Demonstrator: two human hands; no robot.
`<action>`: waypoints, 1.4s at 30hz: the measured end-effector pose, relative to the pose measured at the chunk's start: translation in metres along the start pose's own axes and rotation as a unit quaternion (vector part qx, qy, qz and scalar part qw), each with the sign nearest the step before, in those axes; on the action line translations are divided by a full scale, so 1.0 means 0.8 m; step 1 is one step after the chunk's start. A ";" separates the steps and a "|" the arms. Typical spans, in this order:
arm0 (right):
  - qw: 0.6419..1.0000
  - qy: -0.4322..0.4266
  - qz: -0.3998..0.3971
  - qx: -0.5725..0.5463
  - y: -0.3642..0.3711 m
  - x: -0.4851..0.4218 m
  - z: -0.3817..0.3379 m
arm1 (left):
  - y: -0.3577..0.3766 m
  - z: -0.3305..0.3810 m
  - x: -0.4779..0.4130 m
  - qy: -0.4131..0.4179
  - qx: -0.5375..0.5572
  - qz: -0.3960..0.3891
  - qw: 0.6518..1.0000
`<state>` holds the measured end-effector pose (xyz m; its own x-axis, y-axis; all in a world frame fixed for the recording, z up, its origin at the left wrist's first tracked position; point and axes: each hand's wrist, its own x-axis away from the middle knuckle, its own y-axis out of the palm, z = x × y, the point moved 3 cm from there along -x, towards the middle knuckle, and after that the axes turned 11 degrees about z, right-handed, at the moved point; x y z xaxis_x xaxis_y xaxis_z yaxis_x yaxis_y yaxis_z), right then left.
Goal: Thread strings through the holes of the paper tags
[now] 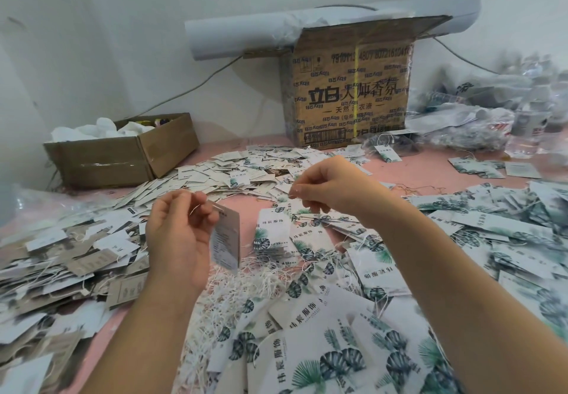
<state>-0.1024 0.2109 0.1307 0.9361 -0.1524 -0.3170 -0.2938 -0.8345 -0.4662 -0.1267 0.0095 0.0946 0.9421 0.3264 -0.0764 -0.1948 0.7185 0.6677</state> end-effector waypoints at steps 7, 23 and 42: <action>0.990 -0.048 0.021 -0.133 0.002 0.005 -0.011 | 0.005 -0.003 0.008 0.049 -0.112 -0.080 0.989; 0.992 -0.124 0.001 -0.014 0.031 0.017 -0.035 | 0.024 -0.013 0.036 0.111 -0.216 -0.235 0.941; 0.984 -0.053 -0.021 -0.167 0.029 0.016 -0.024 | 0.025 -0.014 0.040 0.160 -0.257 -0.262 0.916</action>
<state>-0.0937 0.1794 0.1318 0.9156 -0.0726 -0.3954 -0.1585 -0.9690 -0.1892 -0.1034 0.0410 0.0973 0.8309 -0.0410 -0.5549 0.0806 0.9956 0.0471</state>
